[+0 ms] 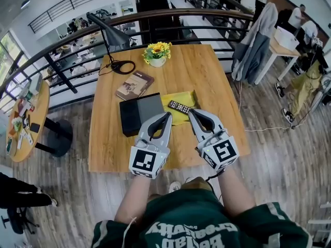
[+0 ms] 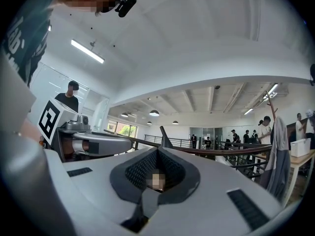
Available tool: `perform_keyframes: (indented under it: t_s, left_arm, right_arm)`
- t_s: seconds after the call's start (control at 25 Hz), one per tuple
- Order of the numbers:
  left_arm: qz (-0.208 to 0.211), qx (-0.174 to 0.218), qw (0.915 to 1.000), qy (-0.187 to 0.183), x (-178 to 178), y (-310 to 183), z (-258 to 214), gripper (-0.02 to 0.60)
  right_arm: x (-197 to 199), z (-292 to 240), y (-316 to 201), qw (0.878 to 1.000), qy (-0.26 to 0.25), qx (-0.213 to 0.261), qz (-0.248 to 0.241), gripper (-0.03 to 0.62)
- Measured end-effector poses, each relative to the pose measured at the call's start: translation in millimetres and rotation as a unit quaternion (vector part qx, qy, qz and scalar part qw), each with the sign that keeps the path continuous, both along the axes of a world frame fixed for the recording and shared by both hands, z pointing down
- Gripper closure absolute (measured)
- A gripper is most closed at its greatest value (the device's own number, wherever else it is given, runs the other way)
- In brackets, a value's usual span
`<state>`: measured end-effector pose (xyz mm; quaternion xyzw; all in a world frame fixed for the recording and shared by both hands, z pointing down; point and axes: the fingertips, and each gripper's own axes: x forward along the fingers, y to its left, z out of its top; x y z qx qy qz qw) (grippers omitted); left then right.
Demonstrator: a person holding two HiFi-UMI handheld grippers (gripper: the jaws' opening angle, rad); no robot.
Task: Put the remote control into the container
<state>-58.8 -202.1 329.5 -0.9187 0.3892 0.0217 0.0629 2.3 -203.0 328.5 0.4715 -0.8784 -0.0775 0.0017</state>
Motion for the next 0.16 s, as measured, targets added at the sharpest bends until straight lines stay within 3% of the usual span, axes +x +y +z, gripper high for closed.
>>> perform_keyframes:
  t_s: [0.16]
  left_arm:
    - [0.005, 0.0, 1.0, 0.0, 2.4, 1.2, -1.2, 0.584]
  right_arm:
    - [0.9, 1.1, 0.7, 1.0, -0.003, -0.006, 0.0, 0.577]
